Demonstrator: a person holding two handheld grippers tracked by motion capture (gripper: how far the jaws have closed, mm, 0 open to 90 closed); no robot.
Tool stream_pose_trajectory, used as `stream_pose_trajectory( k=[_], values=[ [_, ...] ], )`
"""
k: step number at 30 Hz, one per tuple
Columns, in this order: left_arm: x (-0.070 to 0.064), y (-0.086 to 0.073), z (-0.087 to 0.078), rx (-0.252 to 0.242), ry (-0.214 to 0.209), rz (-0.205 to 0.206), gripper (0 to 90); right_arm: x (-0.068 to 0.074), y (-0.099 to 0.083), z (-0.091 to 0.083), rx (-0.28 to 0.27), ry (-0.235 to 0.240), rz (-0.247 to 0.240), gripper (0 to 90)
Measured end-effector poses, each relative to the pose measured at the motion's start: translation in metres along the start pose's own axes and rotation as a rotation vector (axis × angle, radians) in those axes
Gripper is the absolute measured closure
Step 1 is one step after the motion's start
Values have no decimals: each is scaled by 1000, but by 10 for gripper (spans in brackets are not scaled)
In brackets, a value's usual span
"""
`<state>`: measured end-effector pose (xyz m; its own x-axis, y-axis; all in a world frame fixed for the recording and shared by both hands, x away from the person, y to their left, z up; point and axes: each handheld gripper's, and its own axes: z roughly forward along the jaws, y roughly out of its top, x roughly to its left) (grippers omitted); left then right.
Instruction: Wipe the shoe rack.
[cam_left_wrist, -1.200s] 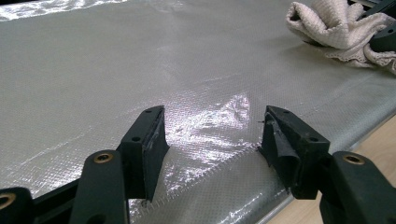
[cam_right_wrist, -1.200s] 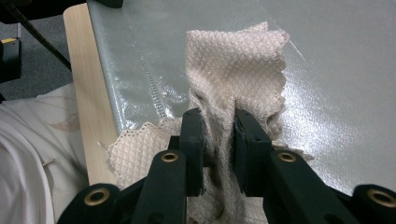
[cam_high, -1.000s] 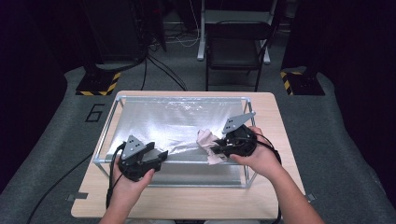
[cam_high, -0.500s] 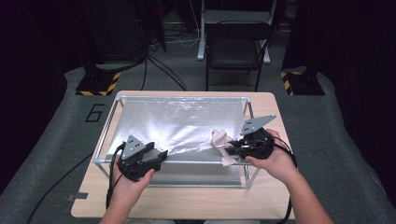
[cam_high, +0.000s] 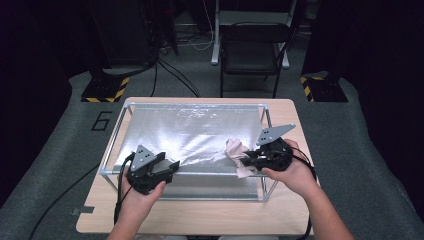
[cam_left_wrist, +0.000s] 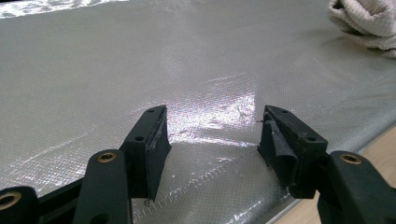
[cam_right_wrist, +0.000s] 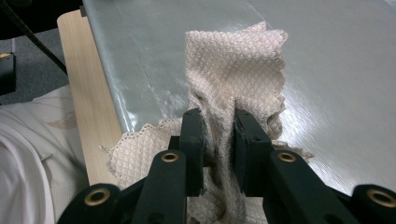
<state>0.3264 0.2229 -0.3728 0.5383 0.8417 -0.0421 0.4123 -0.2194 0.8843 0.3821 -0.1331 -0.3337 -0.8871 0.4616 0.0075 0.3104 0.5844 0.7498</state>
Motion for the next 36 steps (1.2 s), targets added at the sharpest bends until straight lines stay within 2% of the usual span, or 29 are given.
stream_pose_trajectory(
  k=[6, 8, 10, 14, 17, 23, 26, 28, 33, 35, 36],
  values=[
    [2, 0, 0, 2, -3, -1, 412, 3, 7, 9, -2, 26, -32, 757],
    [2, 0, 0, 1, -2, 1, 412, 4, 5, 9, -7, 24, -15, 757],
    [2, 0, 0, 1, -2, 0, 412, 2, 3, 6, -9, 27, -19, 758],
    [1, 0, 0, 0, -2, -1, 412, -1, -5, -3, -22, 11, 4, 759],
    [1, 0, 0, 0, -1, -2, 412, -4, -10, -12, 6, 10, -4, 759],
    [1, -1, 0, -6, -2, -4, 412, -9, -19, -24, -2, -15, 20, 760],
    [2, 0, -1, -7, -3, -4, 412, -8, -21, -27, -10, -23, 49, 763],
    [2, 0, -1, -8, -3, -2, 412, -8, -22, -27, -32, -30, 44, 765],
    [2, 0, -1, -13, -2, -2, 412, -9, -20, -30, -34, -26, 54, 767],
    [2, 0, -1, -12, -5, 2, 411, -10, -19, -33, -34, -25, 32, 768],
    [2, 0, -1, -13, -6, 4, 411, -9, -18, -34, -32, -28, 45, 768]
  ],
)
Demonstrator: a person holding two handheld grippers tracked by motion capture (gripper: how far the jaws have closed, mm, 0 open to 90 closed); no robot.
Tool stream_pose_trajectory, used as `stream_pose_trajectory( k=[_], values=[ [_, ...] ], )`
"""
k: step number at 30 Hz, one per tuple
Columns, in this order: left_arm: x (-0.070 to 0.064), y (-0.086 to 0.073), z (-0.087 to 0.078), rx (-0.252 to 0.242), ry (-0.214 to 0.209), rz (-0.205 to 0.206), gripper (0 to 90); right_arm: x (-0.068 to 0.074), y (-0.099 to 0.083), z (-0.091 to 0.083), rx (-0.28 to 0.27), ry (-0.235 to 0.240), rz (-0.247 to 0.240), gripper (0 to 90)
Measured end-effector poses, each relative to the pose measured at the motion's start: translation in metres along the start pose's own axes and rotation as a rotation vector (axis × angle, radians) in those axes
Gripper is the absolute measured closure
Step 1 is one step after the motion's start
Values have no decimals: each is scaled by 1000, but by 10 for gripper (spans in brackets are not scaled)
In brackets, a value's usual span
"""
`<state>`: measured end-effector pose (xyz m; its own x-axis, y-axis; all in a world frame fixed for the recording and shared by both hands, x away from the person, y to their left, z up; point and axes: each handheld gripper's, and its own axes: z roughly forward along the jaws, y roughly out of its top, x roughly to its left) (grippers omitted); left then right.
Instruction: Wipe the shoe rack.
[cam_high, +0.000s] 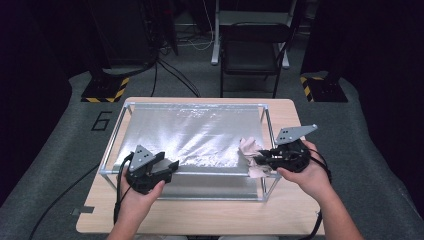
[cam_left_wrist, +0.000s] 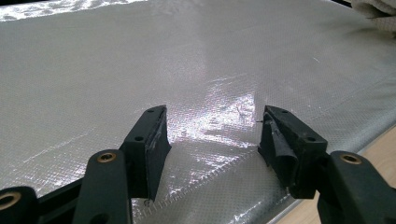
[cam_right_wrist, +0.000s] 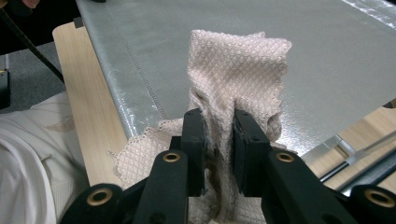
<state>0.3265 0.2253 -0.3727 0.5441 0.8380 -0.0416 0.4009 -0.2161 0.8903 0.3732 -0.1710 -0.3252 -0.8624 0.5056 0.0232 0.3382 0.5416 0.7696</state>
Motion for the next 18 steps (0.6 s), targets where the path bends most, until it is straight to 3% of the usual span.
stream_pose_trajectory(
  k=[18],
  values=[
    [1, 1, 0, 2, -5, -1, 409, -11, -2, -30, -44, -51, 16, 767]
  ],
)
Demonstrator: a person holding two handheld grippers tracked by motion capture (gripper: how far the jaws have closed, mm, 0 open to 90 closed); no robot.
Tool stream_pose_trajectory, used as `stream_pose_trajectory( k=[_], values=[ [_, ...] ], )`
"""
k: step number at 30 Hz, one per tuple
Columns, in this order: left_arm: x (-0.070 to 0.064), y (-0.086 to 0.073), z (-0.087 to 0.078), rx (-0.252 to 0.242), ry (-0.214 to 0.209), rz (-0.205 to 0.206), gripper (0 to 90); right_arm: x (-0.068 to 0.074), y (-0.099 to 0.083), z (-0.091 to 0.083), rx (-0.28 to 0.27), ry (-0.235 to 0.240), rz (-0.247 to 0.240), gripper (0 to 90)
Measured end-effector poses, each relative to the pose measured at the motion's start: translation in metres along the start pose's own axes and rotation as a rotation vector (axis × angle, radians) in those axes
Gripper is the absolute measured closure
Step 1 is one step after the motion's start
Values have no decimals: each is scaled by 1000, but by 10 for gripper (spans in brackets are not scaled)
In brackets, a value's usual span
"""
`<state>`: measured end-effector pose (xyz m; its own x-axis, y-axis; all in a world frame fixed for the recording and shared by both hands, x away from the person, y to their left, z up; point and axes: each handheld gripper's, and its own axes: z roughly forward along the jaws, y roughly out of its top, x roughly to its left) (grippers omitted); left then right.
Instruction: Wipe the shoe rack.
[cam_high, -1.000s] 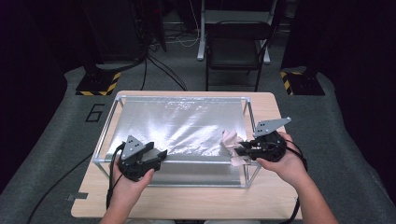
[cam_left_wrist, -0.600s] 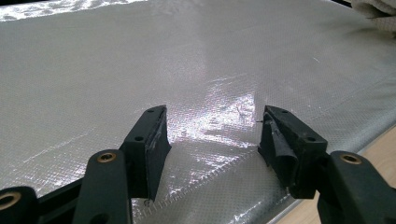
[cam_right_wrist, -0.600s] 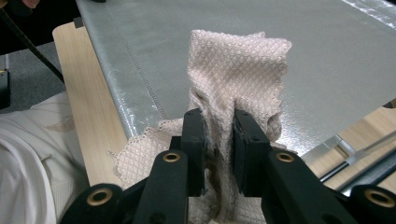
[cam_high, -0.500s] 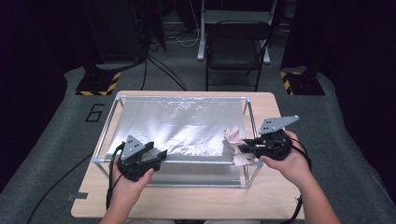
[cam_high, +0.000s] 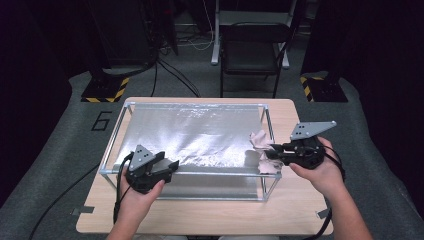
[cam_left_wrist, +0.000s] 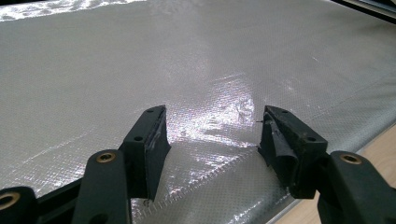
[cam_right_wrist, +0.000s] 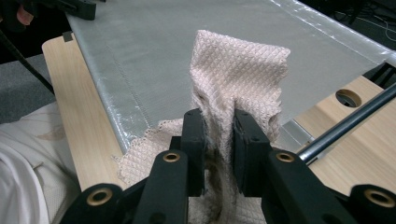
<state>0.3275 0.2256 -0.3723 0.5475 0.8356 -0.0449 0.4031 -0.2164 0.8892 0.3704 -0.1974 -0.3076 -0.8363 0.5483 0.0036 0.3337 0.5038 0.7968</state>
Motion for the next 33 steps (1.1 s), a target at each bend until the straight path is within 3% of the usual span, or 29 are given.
stream_pose_trajectory(
  k=[20, 33],
  values=[
    [1, 0, 0, -4, -4, 6, 408, -11, -11, -16, -19, -40, 34, 767],
    [1, 4, -12, -13, -14, 24, 396, -21, -32, -30, -23, -88, 83, 767]
  ],
)
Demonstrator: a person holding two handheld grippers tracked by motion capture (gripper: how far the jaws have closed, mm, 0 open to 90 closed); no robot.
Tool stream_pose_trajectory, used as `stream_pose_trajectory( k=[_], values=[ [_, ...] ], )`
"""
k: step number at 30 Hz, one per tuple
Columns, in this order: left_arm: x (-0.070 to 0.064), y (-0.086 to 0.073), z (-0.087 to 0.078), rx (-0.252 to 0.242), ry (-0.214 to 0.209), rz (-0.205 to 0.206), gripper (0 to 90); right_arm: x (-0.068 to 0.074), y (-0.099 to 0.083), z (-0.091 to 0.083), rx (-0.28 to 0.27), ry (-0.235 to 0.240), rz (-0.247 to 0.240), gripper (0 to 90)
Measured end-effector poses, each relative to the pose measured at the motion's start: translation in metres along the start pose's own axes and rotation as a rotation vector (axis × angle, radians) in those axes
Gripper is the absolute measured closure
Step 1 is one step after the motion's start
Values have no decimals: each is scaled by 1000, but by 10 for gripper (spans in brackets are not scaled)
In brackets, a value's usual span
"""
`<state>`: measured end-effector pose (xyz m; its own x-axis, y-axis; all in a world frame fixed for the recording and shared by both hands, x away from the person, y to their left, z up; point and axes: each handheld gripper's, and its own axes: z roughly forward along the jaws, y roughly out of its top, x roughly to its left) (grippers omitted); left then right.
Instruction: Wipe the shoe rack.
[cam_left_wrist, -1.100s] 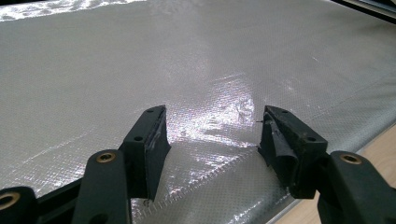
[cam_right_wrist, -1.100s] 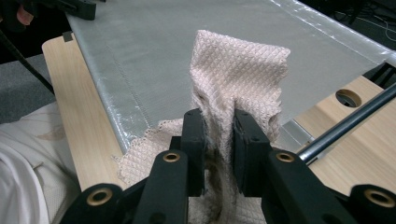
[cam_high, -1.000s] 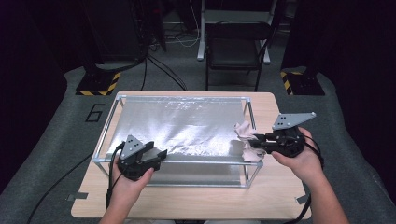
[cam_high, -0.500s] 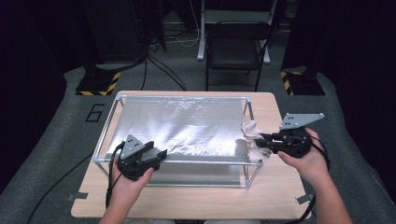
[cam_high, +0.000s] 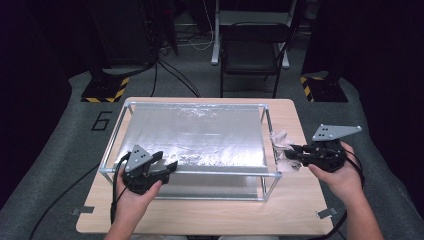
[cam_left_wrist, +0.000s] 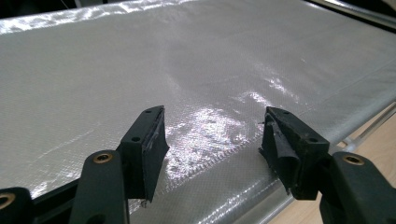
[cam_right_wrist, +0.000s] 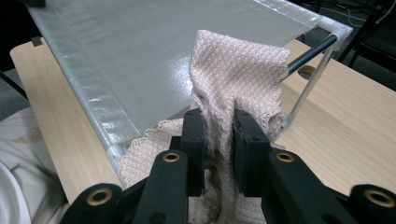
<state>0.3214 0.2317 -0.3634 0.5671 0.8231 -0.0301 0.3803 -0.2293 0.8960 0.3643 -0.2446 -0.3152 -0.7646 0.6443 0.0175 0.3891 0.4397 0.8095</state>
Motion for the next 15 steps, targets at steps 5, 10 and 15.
stream_pose_trajectory(
  k=[5, 10, 15],
  values=[
    [0, 3, -8, -23, -2, -6, 392, -2, -7, 2, 5, -11, 22, 767],
    [-2, 3, -13, -31, 0, 4, 392, -7, -18, 7, 16, -22, 44, 767],
    [-5, 1, -13, -28, -4, 18, 392, -10, -32, 12, 24, -39, 61, 767]
  ],
)
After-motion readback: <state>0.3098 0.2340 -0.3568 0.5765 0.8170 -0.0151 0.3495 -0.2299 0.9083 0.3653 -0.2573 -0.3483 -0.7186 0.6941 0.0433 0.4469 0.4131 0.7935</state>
